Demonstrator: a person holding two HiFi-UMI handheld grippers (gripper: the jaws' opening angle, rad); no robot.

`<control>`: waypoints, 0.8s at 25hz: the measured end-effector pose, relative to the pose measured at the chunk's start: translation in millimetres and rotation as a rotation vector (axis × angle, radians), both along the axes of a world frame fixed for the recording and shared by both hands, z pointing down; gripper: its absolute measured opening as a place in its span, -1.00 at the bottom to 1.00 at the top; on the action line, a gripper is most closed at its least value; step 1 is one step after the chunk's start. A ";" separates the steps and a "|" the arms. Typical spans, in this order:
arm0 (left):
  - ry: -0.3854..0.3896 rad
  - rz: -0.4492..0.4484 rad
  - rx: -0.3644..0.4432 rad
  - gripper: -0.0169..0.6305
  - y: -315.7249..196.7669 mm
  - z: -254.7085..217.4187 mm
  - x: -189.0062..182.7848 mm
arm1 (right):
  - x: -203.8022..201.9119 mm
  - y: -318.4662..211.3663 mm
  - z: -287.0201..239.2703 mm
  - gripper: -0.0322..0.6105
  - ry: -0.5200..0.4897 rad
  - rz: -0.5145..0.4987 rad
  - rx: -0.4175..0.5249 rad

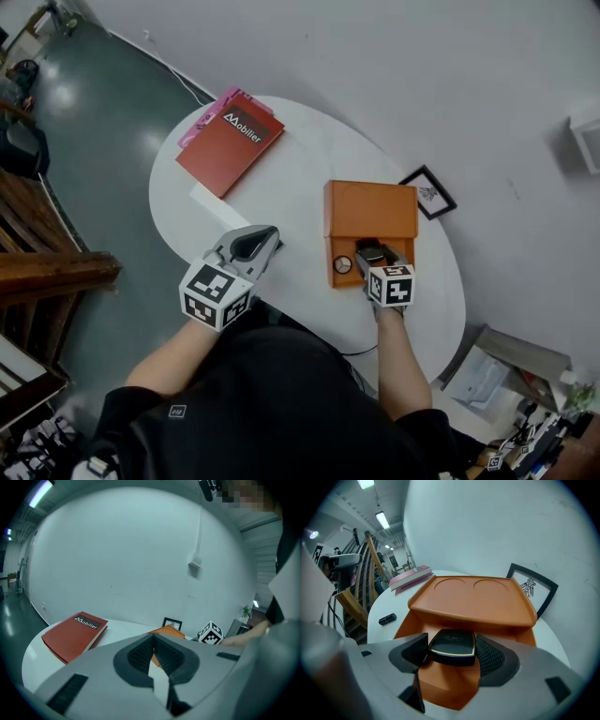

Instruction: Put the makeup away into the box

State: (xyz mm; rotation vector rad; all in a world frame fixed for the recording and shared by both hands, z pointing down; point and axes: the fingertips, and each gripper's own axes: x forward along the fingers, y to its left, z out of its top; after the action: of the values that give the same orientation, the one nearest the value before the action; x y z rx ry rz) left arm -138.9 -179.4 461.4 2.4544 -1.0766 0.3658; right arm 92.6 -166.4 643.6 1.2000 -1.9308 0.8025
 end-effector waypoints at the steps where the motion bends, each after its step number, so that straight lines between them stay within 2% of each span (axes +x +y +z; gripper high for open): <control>1: 0.001 -0.006 -0.005 -0.91 0.6 1.4 -1.4 | -0.1 -0.5 2.6 0.02 0.001 0.005 -0.007; 10: 0.006 0.010 -0.022 -0.91 6.5 5.7 8.7 | -5.3 -7.6 9.7 0.02 0.004 0.028 -0.007; 20: 0.000 0.055 0.011 -0.91 18.3 -5.3 15.6 | 2.3 -4.7 -21.0 0.02 -0.061 0.102 0.089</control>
State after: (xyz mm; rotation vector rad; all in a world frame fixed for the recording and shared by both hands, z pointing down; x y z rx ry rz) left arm -123.4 -161.1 456.1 2.4980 -1.0158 0.3779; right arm 94.9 -171.0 622.6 1.3502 -1.9859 0.8219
